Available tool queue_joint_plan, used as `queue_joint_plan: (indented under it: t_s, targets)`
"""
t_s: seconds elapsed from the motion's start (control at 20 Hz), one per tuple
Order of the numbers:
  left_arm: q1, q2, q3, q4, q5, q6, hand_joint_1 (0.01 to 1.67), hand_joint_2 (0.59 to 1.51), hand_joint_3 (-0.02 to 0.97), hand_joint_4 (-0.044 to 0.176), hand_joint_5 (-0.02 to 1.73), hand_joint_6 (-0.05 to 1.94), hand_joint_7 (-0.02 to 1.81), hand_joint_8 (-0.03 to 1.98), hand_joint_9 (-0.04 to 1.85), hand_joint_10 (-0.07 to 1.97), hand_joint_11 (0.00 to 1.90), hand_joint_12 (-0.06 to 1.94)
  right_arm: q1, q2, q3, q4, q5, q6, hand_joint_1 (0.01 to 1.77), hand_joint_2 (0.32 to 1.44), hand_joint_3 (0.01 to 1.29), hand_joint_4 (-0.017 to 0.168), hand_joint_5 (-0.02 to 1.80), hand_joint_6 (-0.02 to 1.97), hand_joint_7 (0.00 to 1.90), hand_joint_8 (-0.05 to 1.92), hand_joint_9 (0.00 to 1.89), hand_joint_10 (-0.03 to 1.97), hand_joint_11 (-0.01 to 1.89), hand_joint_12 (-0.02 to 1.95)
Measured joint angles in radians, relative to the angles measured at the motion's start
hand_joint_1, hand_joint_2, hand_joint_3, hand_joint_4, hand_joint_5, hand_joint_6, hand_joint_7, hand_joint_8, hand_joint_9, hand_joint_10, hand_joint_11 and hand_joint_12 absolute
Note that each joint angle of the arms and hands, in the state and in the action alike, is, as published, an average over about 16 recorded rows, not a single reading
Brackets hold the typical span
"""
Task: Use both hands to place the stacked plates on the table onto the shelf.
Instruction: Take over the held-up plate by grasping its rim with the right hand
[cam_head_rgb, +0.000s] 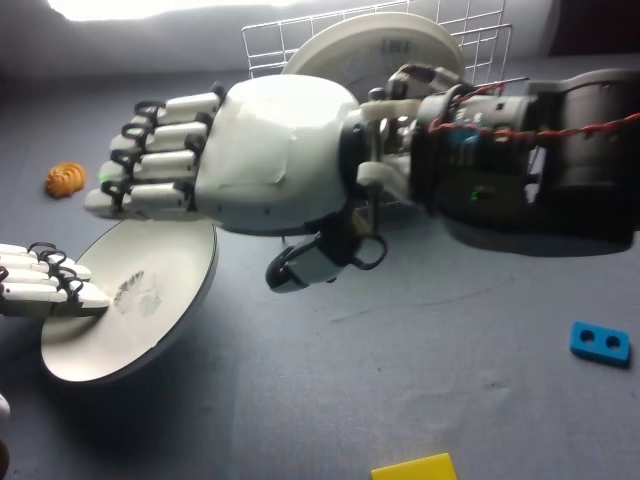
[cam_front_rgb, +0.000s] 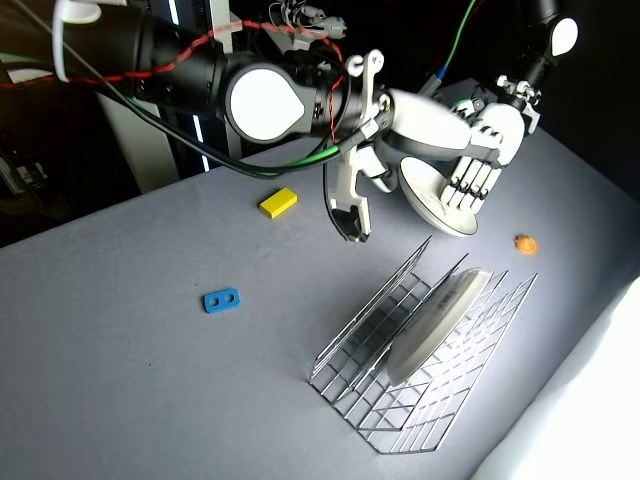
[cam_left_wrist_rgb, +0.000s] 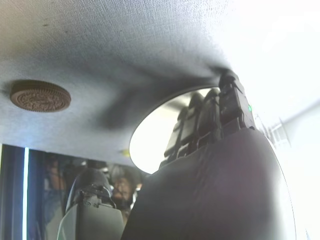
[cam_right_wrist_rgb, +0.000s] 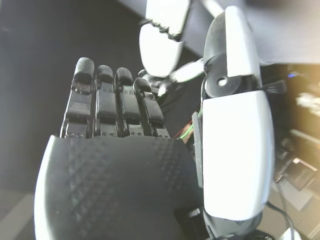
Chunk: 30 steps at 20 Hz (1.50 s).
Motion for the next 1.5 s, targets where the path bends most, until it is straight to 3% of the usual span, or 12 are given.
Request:
queue_joint_plan:
  t_s: [0.4, 1.0, 1.15, 1.5]
  targets:
    - [0.000, -0.004, 0.008, 0.001, -0.007, 0.000, 0.01, 1.014, 0.021, -0.010, -0.01, -0.04, 0.00, 0.00, -0.03, -0.06, 0.01, -0.03, -0.065, -0.118, 0.092, 0.054, -0.029, -0.056, 1.12, 0.90, 0.01, 0.003, 0.02, 0.02, 0.01, 0.02, 0.02, 0.02, 0.02, 0.09]
    - [-0.002, -0.007, 0.013, 0.005, -0.011, 0.000, 0.01, 1.018, 0.021, -0.010, -0.01, -0.04, 0.00, 0.00, -0.03, -0.06, 0.01, -0.03, -0.104, -0.295, 0.250, 0.079, -0.026, -0.076, 1.18, 0.92, 0.01, 0.003, 0.02, 0.02, 0.02, 0.02, 0.01, 0.02, 0.02, 0.01]
    - [-0.003, -0.008, 0.014, 0.006, -0.012, 0.000, 0.01, 1.020, 0.020, -0.010, -0.01, -0.04, 0.00, 0.00, -0.03, -0.06, 0.01, -0.03, -0.109, -0.322, 0.277, 0.080, -0.020, -0.086, 1.19, 0.94, 0.01, 0.003, 0.03, 0.02, 0.03, 0.02, 0.03, 0.02, 0.02, 0.08]
    - [-0.006, -0.010, 0.017, 0.009, -0.013, -0.001, 0.01, 1.023, 0.020, -0.010, -0.01, -0.04, 0.00, 0.00, -0.03, -0.06, 0.01, -0.03, -0.111, -0.354, 0.306, 0.080, -0.002, -0.112, 1.23, 0.98, 0.01, 0.001, 0.23, 0.05, 0.25, 0.05, 0.26, 0.02, 0.11, 0.52]
